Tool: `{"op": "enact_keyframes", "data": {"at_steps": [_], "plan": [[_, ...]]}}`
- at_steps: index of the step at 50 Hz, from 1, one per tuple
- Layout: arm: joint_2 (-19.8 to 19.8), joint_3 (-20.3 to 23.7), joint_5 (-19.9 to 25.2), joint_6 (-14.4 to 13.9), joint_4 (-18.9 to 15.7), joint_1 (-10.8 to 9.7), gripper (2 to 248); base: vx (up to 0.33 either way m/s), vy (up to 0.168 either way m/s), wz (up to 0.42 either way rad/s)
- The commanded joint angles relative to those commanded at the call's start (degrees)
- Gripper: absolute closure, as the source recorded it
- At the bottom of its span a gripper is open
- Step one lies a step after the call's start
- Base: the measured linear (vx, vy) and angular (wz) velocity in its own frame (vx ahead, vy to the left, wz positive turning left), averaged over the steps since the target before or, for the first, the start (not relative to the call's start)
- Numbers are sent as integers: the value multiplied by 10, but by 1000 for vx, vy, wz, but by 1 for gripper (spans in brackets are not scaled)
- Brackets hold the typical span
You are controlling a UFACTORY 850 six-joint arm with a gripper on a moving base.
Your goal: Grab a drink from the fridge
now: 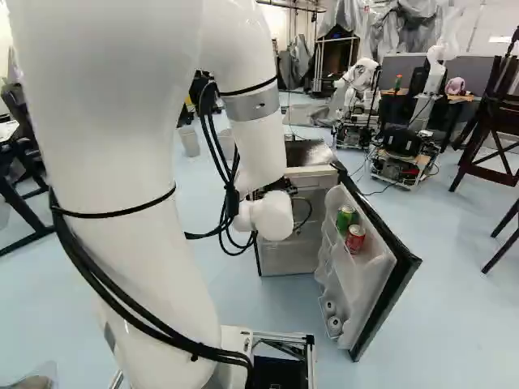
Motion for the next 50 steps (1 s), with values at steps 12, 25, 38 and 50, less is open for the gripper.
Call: {"op": "enact_keyframes", "data": {"at_steps": [12, 25, 38, 50], "plan": [[22, 3, 0, 0, 0, 0, 158, 0, 0, 0], [41, 1, -7, 0, 0, 2, 158, 0, 0, 0], [55, -6, -26, 0, 0, 6, 158, 0, 0, 0], [62, -14, -45, 0, 0, 9, 158, 0, 0, 0]]}}
